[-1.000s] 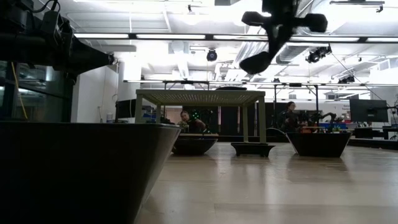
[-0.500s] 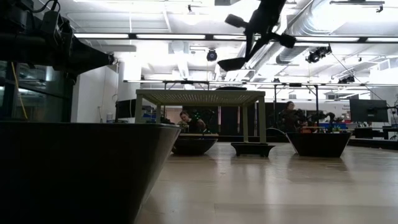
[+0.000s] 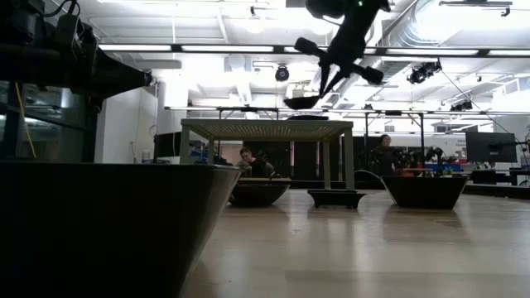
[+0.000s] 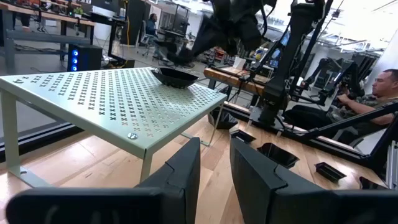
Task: Pick & Place Mini shaped plates
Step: Stack the leaf shaped plate on top of the leaf shaped plate on the shelf
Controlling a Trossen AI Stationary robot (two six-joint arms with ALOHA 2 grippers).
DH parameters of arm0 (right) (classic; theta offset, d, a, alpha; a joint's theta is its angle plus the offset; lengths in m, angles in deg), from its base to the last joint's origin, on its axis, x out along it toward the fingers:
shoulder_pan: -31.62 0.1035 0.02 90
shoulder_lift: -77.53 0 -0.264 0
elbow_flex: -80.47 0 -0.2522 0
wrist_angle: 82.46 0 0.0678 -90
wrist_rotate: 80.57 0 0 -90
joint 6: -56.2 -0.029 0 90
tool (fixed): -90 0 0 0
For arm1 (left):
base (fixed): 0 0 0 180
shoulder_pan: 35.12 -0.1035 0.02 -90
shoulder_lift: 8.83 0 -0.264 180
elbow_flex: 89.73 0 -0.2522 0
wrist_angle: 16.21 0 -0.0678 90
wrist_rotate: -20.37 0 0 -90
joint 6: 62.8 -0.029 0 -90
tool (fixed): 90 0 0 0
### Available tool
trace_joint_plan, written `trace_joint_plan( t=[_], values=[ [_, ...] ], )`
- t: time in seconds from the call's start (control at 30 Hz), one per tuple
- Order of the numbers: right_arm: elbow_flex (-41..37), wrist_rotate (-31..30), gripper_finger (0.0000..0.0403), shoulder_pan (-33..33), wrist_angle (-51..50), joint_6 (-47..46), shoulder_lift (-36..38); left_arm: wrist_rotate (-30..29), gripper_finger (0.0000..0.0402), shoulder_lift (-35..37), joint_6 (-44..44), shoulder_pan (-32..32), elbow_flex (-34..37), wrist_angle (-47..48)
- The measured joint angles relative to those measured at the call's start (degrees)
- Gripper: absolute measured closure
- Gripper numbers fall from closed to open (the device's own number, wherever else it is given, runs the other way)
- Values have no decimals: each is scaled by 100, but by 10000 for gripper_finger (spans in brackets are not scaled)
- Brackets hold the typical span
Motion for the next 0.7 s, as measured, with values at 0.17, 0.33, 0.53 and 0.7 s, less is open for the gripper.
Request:
trace_joint_plan(
  t=[0.17, 0.33, 0.53, 0.7],
  values=[
    [-722, 103, 403, -2, 893, 319, 200, -2, 316, 0, 0, -1, -1, 2],
    [-1282, 257, 403, -23, 1728, 495, 448, 0, 316, -2, 0, -2, 0, 2],
    [-1532, 430, 403, -132, 1725, 506, 763, 0, 316, -2, 1, -1, 0, 1],
    [-1533, 732, 403, -290, 1462, 493, 945, 3, 316, 0, 2, 0, 0, 0]
  ],
)
